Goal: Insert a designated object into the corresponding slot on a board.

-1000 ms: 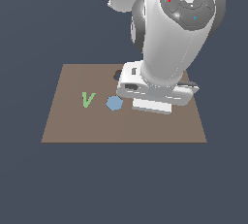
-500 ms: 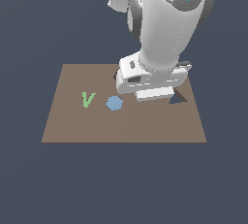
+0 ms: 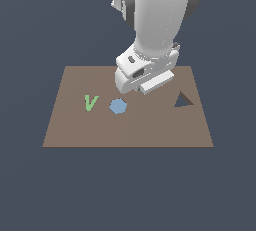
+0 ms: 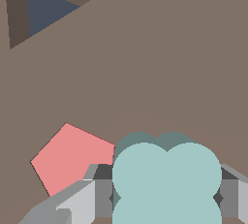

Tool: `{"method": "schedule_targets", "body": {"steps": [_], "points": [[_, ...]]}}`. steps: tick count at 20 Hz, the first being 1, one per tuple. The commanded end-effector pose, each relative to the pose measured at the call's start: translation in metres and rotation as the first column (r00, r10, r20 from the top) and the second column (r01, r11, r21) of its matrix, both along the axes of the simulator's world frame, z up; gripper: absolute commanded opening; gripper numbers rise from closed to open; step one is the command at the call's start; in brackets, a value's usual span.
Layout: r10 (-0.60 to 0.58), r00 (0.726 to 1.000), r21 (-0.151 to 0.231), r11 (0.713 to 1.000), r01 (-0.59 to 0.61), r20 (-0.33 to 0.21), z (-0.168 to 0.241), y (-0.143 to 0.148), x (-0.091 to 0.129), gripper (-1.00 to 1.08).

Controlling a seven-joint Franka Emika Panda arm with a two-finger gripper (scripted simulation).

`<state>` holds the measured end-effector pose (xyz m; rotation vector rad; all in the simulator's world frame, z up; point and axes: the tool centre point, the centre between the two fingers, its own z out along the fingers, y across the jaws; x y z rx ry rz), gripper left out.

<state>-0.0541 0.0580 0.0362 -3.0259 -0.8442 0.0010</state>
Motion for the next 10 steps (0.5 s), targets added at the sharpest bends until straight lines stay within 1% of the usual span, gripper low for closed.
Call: {"method": "schedule_targets", "body": {"steps": [1,5,10], "points": [[0.097,0.995,0.000,0.995,-0.097,0.001,0.001,-0.007,-0.009,-1.00],[0.241,0.971,0.000,0.971,-0.241,0.000,0.002,-0.020,-0.020,-1.00],[0.389,0.921,-0.001,0.921,-0.389,0.000,0.003,-0.035,-0.030,-1.00]]}}
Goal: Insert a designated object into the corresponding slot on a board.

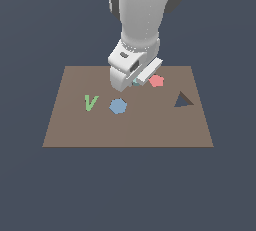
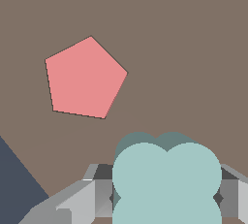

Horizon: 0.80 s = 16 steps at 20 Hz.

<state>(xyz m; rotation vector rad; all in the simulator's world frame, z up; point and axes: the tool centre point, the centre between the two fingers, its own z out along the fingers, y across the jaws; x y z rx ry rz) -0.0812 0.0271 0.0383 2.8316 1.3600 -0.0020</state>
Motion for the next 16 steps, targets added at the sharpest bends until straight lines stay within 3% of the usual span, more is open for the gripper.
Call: {"method": "schedule_targets", "body": {"steps": [1,8,16], "points": [[0.075,0.997,0.000,0.997,-0.075,0.001,0.001,-0.007,-0.004,-1.00],[0.222,0.975,0.000,0.975,-0.222,0.000,0.002,-0.024,-0.010,-1.00],[0.313,0.950,-0.001,0.950,-0.313,0.000,0.002,-0.036,-0.012,-1.00]]}}
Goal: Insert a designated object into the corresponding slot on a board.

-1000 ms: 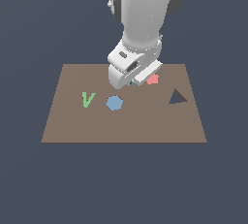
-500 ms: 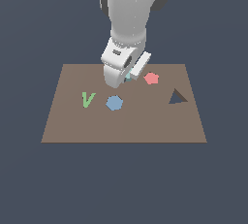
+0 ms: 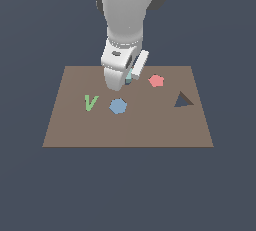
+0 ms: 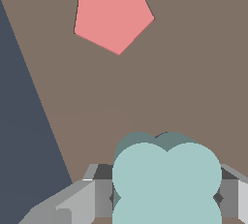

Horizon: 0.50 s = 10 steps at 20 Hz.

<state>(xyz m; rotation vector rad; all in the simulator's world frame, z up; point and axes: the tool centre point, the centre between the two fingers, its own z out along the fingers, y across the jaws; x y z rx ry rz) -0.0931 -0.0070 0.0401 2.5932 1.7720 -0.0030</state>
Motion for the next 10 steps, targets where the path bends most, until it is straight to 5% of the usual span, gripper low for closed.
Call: {"method": "schedule_targets", "body": {"steps": [1,10], "points": [[0.022,1.000,0.000,1.000,-0.022,0.000,0.0003,-0.0023,-0.0001,-1.00],[0.034,0.999,0.000,0.999,-0.034,0.001,-0.0026,-0.0040,-0.0001,-1.00]]}}
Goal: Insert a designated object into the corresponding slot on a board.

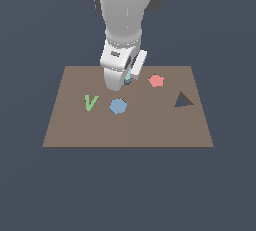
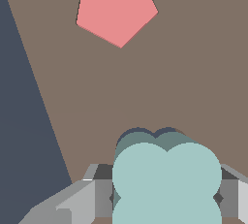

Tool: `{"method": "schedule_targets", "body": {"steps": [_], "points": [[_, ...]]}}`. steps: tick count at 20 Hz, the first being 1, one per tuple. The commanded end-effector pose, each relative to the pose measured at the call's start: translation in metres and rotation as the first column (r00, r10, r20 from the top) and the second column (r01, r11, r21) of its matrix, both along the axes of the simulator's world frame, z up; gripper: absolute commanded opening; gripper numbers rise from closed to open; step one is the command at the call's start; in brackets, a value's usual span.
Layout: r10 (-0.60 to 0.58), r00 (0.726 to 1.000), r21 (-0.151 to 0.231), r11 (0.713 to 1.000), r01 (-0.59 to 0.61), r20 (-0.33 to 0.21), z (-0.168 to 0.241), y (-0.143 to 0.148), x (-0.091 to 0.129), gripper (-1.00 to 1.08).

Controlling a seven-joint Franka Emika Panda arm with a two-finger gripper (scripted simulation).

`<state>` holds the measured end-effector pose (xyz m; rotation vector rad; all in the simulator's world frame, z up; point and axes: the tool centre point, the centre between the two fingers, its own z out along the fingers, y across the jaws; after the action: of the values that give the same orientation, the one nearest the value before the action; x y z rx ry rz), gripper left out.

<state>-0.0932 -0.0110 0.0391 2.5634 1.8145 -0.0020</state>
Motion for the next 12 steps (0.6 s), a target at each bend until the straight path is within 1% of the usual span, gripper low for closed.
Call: {"method": "schedule_targets", "body": {"steps": [1,5,6,12], "points": [[0.003,1.000,0.001,1.000,-0.003,0.001,-0.0036,0.0000,0.0002,-1.00],[0.007,1.000,0.002,1.000,-0.007,0.003,-0.0086,-0.0002,0.0005,-1.00],[0.007,1.000,0.002,1.000,-0.007,0.003,-0.0086,-0.0002,0.0005,1.00],[0.007,1.000,0.002,1.000,-0.007,0.003,-0.0086,-0.0002,0.0005,1.00]]}}
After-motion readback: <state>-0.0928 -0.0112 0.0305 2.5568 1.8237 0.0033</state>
